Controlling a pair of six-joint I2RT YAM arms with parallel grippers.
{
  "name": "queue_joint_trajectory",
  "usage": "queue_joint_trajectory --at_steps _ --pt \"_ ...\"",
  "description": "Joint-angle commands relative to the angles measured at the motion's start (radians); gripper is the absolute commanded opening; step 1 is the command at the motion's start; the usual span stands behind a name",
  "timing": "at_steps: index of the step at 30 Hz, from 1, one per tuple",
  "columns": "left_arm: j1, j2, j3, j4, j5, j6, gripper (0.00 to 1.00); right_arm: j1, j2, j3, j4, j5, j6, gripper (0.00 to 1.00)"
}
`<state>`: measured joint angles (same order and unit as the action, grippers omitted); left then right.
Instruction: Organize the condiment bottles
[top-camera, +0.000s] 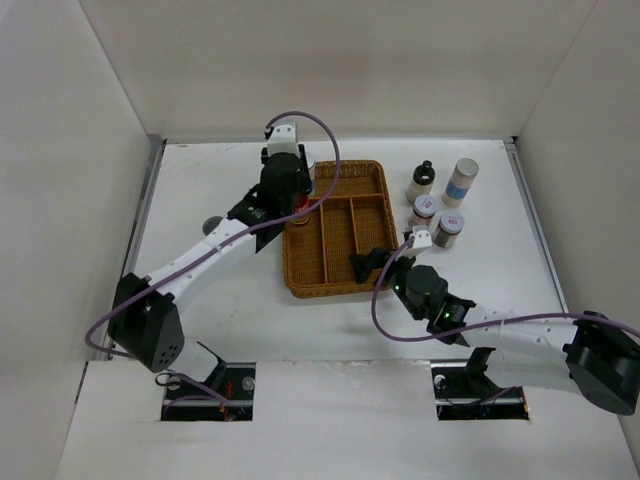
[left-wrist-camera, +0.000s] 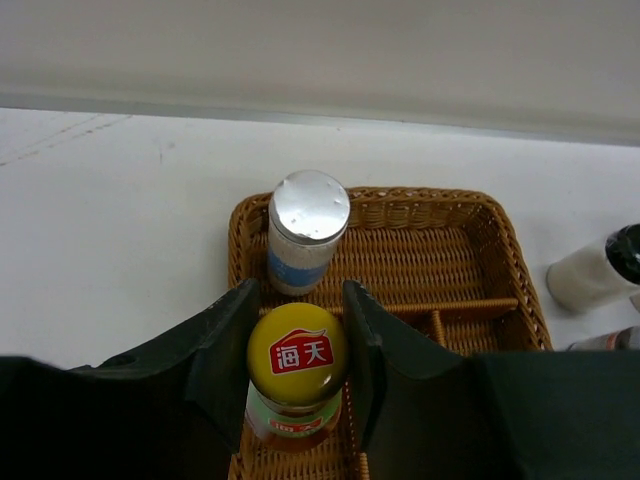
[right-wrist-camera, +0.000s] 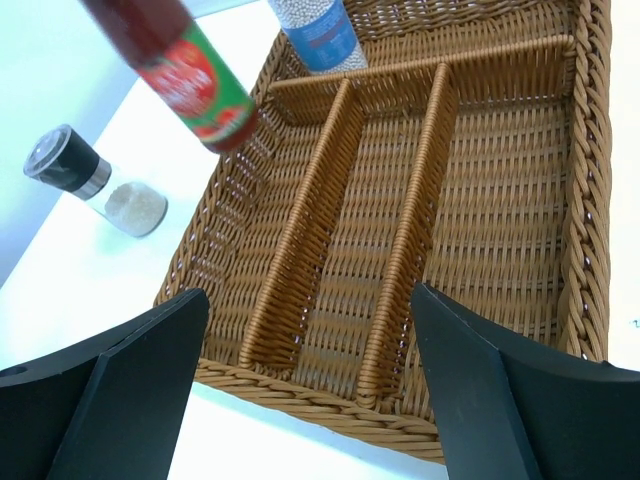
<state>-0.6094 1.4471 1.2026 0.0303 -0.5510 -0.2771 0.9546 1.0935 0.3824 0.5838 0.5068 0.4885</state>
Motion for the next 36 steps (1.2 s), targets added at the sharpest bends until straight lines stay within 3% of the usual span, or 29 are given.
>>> queue_joint_trajectory --at_steps 1,11,16,27,31,36 --pt "-0.013 0.022 0.077 0.163 -0.020 -0.004 0.15 -0.006 -0.014 0.003 0.040 0.024 -0.004 0.89" --pt "-0.017 0.133 0.078 0.198 -0.010 -0.007 0.15 -0.009 -0.006 0.006 0.031 0.012 0.012 0.90" --pt "-0.019 0.157 0.025 0.220 -0.017 -0.036 0.20 -0.010 -0.004 0.003 0.040 0.010 0.010 0.90" --pt "-0.020 0.087 -0.104 0.289 -0.063 -0.057 0.60 -0.011 -0.014 0.006 0.034 0.015 0.004 0.91" --pt "-0.032 0.010 -0.126 0.251 -0.058 -0.042 0.85 -0.014 -0.006 0.006 0.030 0.007 0.013 0.91" --pt "-0.020 -0.251 -0.274 0.191 -0.125 -0.054 0.90 -0.021 -0.026 -0.008 0.039 0.018 0.007 0.91"
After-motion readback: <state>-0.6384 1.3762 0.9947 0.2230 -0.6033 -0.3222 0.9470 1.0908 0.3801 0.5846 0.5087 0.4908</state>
